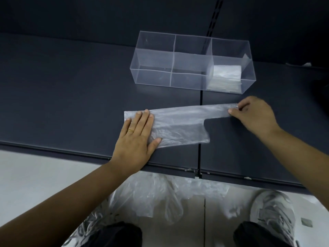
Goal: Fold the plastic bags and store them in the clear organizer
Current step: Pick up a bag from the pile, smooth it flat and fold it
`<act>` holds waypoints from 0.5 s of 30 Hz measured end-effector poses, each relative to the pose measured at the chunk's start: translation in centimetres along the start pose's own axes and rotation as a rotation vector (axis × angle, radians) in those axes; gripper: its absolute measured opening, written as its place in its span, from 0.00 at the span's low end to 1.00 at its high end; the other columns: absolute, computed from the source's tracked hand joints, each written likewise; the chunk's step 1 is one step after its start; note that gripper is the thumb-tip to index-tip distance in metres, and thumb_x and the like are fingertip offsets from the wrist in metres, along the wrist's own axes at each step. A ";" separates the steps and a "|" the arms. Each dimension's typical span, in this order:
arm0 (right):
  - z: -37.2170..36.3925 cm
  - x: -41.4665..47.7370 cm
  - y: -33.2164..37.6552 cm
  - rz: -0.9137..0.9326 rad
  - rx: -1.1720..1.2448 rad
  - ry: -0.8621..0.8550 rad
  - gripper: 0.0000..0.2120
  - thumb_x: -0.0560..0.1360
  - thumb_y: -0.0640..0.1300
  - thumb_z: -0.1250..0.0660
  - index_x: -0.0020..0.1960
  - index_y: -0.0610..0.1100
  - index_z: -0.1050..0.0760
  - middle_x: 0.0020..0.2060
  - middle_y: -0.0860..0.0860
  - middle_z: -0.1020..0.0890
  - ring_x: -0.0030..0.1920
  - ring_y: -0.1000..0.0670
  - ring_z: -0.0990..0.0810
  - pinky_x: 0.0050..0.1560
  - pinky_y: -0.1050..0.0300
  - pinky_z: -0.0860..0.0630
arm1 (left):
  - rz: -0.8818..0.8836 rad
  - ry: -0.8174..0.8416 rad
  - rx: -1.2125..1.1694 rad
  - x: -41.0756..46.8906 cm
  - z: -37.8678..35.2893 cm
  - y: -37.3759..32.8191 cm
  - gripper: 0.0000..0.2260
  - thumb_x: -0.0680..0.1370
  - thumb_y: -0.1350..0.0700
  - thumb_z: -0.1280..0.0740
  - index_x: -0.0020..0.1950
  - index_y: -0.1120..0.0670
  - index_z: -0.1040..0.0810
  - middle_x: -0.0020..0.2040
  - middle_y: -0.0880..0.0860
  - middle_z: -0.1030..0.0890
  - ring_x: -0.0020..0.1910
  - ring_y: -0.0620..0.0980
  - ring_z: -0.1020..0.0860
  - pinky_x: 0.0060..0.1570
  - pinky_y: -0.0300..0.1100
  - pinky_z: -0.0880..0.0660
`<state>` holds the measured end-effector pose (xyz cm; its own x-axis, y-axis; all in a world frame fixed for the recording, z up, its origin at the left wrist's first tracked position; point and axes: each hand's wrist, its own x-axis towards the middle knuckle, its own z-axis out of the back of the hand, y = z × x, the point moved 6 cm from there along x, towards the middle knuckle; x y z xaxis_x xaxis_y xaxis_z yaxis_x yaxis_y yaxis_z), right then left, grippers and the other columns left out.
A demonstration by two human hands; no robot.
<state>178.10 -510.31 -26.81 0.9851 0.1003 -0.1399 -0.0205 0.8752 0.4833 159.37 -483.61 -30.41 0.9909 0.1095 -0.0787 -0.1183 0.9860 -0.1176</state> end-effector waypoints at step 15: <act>-11.2 -7.1 9.8 0.730 -0.429 0.211 0.31 0.81 0.59 0.55 0.78 0.47 0.55 0.78 0.51 0.54 0.77 0.53 0.58 0.76 0.52 0.63 | 0.092 0.036 0.002 -1.3 -0.1 -1.1 0.43 0.74 0.29 0.59 0.78 0.60 0.50 0.78 0.58 0.48 0.78 0.56 0.52 0.76 0.54 0.55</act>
<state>168.98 -497.08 -30.78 0.6494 0.7539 -0.0995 -0.7386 0.6565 0.1534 158.19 -484.84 -30.23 0.9729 0.1949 -0.1244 -0.2083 0.9723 -0.1061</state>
